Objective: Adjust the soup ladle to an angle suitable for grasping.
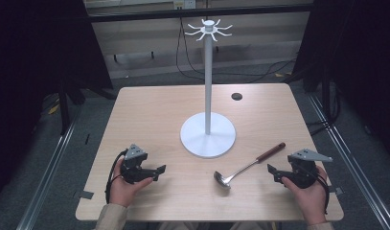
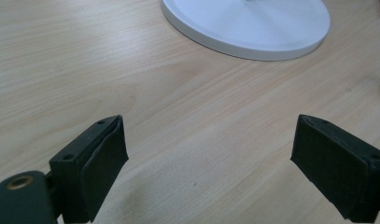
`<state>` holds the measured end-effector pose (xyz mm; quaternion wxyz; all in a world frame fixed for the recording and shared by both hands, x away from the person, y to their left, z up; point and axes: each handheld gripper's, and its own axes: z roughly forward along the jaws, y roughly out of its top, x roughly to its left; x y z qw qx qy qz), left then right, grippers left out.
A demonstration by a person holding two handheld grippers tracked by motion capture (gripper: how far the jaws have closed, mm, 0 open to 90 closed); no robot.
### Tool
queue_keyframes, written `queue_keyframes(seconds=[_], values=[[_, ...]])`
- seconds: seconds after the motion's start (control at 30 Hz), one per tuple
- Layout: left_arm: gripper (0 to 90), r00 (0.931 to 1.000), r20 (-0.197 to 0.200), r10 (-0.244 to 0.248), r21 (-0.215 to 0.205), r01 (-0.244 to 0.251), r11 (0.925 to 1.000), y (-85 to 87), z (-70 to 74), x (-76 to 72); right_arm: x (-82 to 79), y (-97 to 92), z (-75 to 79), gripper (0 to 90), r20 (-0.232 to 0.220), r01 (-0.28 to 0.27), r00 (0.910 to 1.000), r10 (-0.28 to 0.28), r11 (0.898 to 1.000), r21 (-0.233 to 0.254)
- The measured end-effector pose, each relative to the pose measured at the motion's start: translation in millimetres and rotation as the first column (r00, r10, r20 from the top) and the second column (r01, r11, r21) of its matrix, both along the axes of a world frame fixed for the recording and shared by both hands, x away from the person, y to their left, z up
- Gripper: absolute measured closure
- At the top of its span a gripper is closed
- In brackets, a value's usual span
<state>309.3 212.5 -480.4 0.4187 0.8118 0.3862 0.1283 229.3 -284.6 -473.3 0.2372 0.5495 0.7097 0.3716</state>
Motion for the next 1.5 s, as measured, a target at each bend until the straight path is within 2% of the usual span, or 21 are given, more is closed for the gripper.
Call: queue_keyframes(seconds=[0.2,0.23,0.27,0.3,0.37,0.4,0.43,0.47,0.5,0.53,0.57,0.63,0.77,0.93,1.13,1.27,1.33,1.5], values=[[10.1,0.9998,-0.015,-0.011,-0.008,0.011,0.9999,-1.6,0.6,-1.3,1.3,2.8,-0.4,18.4,-0.002,-0.006,1.0000,0.006,1.000,-0.010],[10.1,0.9998,-0.017,-0.013,0.000,0.013,0.9999,-1.0,0.4,-1.4,2.0,3.7,-0.4,19.4,-0.004,-0.009,1.0000,0.009,1.000,-0.012],[10.2,0.9998,-0.018,-0.010,0.004,0.010,0.9999,-0.6,-0.3,-1.5,3.0,5.2,0.1,24.3,0.003,-0.016,0.9999,0.016,1.000,-0.020],[10.2,0.9998,-0.018,-0.010,0.004,0.010,0.9999,-0.6,-0.3,-1.5,3.0,5.2,0.1,24.3,0.003,-0.016,0.9999,0.016,1.000,-0.020],[10.3,0.9998,-0.021,-0.006,0.002,0.006,1.0000,0.3,-0.5,-1.5,4.4,7.5,0.6,36.0,0.019,-0.014,0.9997,0.015,1.000,-0.027],[10.3,0.9997,-0.022,-0.007,-0.002,0.007,1.0000,0.6,-0.8,-1.4,4.4,7.5,0.6,36.0,0.019,-0.014,0.9997,0.015,1.000,-0.027],[10.3,0.9998,-0.021,-0.005,-0.004,0.005,1.0000,1.0,-1.0,-1.2,4.7,7.7,0.6,43.8,0.023,-0.017,0.9996,0.018,1.000,-0.025],[10.5,0.9996,-0.027,0.004,-0.010,-0.004,0.9999,0.8,-1.8,-1.6,5.7,7.9,0.2,56.6,0.020,-0.011,0.9997,0.012,0.999,-0.041],[10.7,0.9996,-0.027,0.004,-0.010,-0.004,0.9999,0.8,-1.8,-1.6,6.0,7.6,0.1,63.9,0.018,-0.013,0.9997,0.014,0.999,-0.045],[10.7,0.9996,-0.027,0.003,-0.006,-0.003,1.0000,0.6,-2.1,-1.9,6.0,7.6,0.1,63.9,0.018,-0.013,0.9997,0.014,0.999,-0.045],[10.8,0.9996,-0.029,-0.007,-0.001,0.007,1.0000,0.4,-1.9,-1.8,7.5,7.1,-1.1,75.2,0.013,-0.007,0.9999,0.008,0.998,-0.056],[10.9,0.9996,-0.025,-0.011,-0.001,0.011,0.9999,-0.6,-1.7,-2.1,8.7,7.0,-1.9,82.7,0.003,-0.001,1.0000,0.001,0.998,-0.063],[11.0,0.9995,-0.026,-0.016,-0.002,0.016,0.9999,-1.4,-2.1,-2.1,12.9,5.5,-5.4,89.1,-0.002,0.015,0.9999,-0.015,0.998,-0.068],[11.4,0.9995,-0.027,-0.015,-0.007,0.015,0.9999,-0.5,-1.3,-2.0,16.8,8.1,-10.0,90.0,-0.023,0.000,0.9997,-0.001,0.998,-0.062],[12.0,0.9995,-0.026,-0.020,-0.010,0.020,0.9998,-1.2,-0.9,-2.5,19.7,14.1,-13.5,90.0,-0.036,-0.014,0.9993,0.011,0.996,-0.086],[12.3,0.9995,-0.025,-0.020,-0.010,0.020,0.9998,-1.7,-0.8,-2.8,26.1,11.2,-21.4,90.0,-0.060,0.016,0.9980,-0.021,0.997,-0.080],[12.3,0.9995,-0.024,-0.020,-0.010,0.020,0.9998,-1.7,-0.8,-2.8,28.6,10.5,-24.4,90.0,-0.071,0.031,0.9968,-0.037,0.995,-0.097],[12.5,0.9996,-0.023,-0.019,-0.016,0.018,0.9997,0.3,-0.9,-1.8,37.6,7.7,-27.7,90.0,-0.077,0.054,0.9951,-0.063,0.993,-0.107]])
